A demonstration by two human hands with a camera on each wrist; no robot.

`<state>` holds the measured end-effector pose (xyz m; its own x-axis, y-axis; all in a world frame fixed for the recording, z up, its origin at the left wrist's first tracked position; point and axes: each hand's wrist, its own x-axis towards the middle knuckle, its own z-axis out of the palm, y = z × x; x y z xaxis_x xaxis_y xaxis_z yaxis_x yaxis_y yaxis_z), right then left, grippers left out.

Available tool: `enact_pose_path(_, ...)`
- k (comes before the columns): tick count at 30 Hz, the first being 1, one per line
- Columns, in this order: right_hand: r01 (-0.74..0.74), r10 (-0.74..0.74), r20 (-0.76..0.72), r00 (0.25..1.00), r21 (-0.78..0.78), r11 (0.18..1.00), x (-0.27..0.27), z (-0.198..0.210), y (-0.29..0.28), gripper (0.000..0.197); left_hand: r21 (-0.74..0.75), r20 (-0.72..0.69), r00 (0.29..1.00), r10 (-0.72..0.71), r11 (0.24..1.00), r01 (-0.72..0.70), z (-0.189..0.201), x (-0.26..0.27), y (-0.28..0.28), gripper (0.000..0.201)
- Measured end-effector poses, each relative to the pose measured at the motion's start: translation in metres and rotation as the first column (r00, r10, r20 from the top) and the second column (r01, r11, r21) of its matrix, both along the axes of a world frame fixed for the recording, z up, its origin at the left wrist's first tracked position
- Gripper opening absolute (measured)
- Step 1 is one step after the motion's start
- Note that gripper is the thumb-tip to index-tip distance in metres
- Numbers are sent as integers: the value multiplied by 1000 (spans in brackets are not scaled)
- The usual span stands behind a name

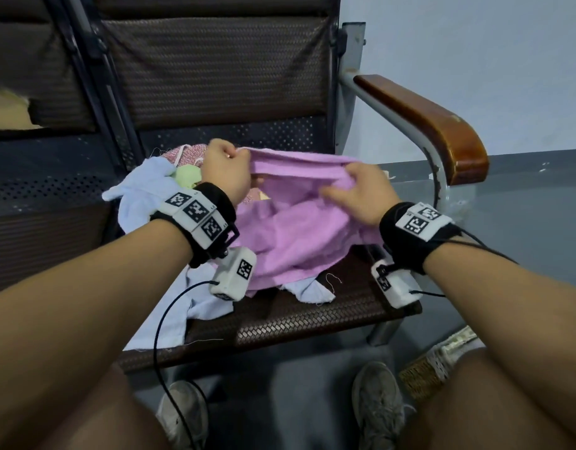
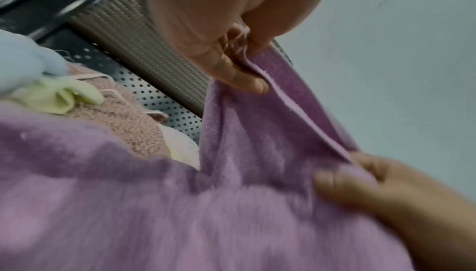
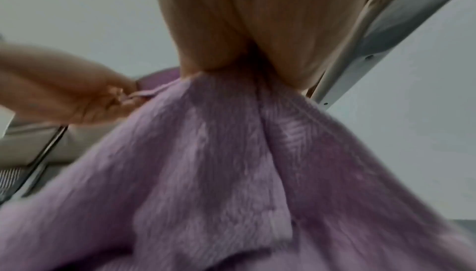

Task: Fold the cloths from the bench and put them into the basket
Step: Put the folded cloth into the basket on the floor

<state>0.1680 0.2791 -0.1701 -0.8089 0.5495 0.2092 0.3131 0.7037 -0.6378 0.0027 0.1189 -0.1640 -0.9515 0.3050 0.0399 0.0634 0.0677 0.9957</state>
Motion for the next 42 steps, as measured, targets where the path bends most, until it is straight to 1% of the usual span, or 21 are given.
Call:
enact_pose_path(1, -82, 71, 146, 987, 72, 994, 3, -8, 0, 21, 39, 45, 998, 34, 999, -35, -2, -7, -3, 10)
enact_pose_path(3, -203, 118, 407, 906, 172, 964, 4, -23, -1, 34, 78, 94, 994, 50, 995, -58, -8, -18, -7, 24)
enact_pose_path(4, -233, 107, 488, 866, 204, 951, 3, -29, -2, 42, 83, 93, 994, 51, 995, -58, -10, -20, -9, 31)
enact_pose_path(6, -251, 86, 555, 827, 227, 941, 2, -35, -2, 51, 83, 75, 995, 70, 994, -76, -13, -25, -12, 39)
enact_pose_path(8, -245, 84, 571, 817, 211, 946, 1, -35, 1, 54, 102, 81, 992, 99, 989, -107, -14, -31, -16, 44)
enact_pose_path(10, -224, 88, 561, 823, 179, 958, 4, -30, 7, 51, 103, 96, 986, 135, 984, -144, -15, -39, -23, 48)
enact_pose_path(14, -158, 62, 432, 900, 189, 969, 12, -26, 15, 40, 33, 98, 979, 179, 983, -183, -21, -57, -37, 45)
enact_pose_path(18, -176, 88, 332, 939, 243, 954, 12, -27, 11, 45, -10, 126, 970, 207, 978, -208, -24, -66, -46, 41)
enact_pose_path(19, -188, 100, 329, 939, 247, 951, 11, -27, 10, 46, -4, 151, 966, 208, 978, -210, -25, -68, -47, 43)
enact_pose_path(21, -219, 117, 382, 917, 234, 947, 12, -29, 8, 53, 0, 185, 965, 184, 982, -187, -26, -72, -53, 44)
enact_pose_path(24, -268, 146, 460, 876, 214, 939, 16, -30, 6, 65, -65, 197, 979, 44, 997, -32, -30, -75, -65, 28)
enact_pose_path(26, -255, 148, 441, 885, 196, 947, 20, -29, 11, 65, -97, 209, 977, 51, 995, -31, -33, -76, -71, 22)
enact_pose_path(28, -220, 139, 417, 898, 152, 964, 23, -27, 16, 61, -77, 254, 962, 98, 994, -81, -35, -75, -74, 16)
enact_pose_path(30, -206, 145, 420, 896, 103, 973, 26, -27, 18, 52, -76, 300, 945, 130, 991, -112, -31, -72, -74, 9)
enact_pose_path(33, -229, 173, 460, 871, 68, 971, 28, -27, 12, 43, -119, 279, 952, 126, 988, -96, -25, -74, -76, 28)
enact_pose_path(35, -214, 165, 449, 878, 61, 975, 28, -27, 11, 34, -166, 235, 968, 84, 985, -45, -23, -73, -80, 24)
enact_pose_path(36, -199, 158, 431, 889, 51, 979, 28, -27, 12, 27, -163, 235, 970, 59, 986, -21, -23, -72, -83, 23)
enact_pose_path(38, -153, 137, 381, 914, 12, 988, 27, -26, 14, 17, -79, 285, 958, 38, 997, -16, -22, -70, -87, 33)
enact_pose_path(40, -75, 103, 306, 946, -101, 992, 27, -24, 16, 25, -45, 301, 953, 45, 998, -33, -19, -69, -91, 34)
enact_pose_path(41, -23, 68, 250, 966, -179, 984, 26, -22, 16, 29, -79, 278, 960, 41, 997, -19, -18, -69, -91, 29)
enact_pose_path(42, 18, 28, 186, 982, -245, 969, 25, -19, 16, 32, -152, 216, 976, 28, 988, 5, -17, -69, -91, 23)
